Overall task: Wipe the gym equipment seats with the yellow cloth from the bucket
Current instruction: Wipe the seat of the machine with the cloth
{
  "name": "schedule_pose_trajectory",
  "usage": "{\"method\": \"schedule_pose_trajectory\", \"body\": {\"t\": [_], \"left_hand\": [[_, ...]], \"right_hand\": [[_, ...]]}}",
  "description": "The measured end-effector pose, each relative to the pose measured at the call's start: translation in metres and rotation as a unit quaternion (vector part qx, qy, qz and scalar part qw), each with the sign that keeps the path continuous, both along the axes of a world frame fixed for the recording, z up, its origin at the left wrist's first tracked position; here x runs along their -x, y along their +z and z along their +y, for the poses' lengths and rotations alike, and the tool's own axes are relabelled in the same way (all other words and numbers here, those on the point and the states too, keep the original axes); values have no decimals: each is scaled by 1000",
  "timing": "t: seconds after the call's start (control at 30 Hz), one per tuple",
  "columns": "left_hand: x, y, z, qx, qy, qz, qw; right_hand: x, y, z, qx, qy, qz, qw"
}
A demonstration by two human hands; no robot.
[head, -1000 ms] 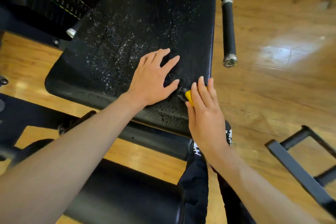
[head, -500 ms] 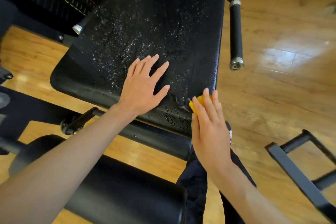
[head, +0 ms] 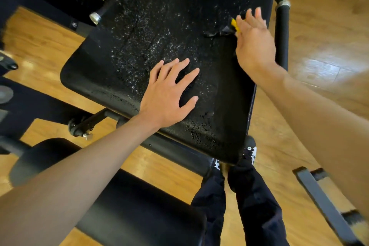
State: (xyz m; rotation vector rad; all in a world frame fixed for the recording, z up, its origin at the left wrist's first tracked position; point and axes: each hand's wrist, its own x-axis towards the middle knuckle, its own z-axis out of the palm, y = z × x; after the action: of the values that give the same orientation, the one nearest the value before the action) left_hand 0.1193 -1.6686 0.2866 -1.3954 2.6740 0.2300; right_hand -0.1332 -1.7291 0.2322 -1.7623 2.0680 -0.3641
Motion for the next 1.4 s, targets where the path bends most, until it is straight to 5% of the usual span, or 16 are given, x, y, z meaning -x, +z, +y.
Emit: {"method": "schedule_pose_trajectory", "body": {"t": [0.4,0.8,1.0,1.17,1.4], "left_hand": [[-1,2,-2,-37,8,-14,999],[0,8,-6,-72,6,-56,996],[-1,7,-6,-77,2,-84,993],[1,9,-7,-98,1,-88,991],[1,9,-8,-109,-3,-89,990]], "right_hand": [[-57,58,182,6,57,-68,996],[14,-14,-59,1,25,32,999],[-24,18,21,17,-49,4,999],[-56,47,114,-17,-8,-51,999],[9,-5,-34,10,14,32,999]]}}
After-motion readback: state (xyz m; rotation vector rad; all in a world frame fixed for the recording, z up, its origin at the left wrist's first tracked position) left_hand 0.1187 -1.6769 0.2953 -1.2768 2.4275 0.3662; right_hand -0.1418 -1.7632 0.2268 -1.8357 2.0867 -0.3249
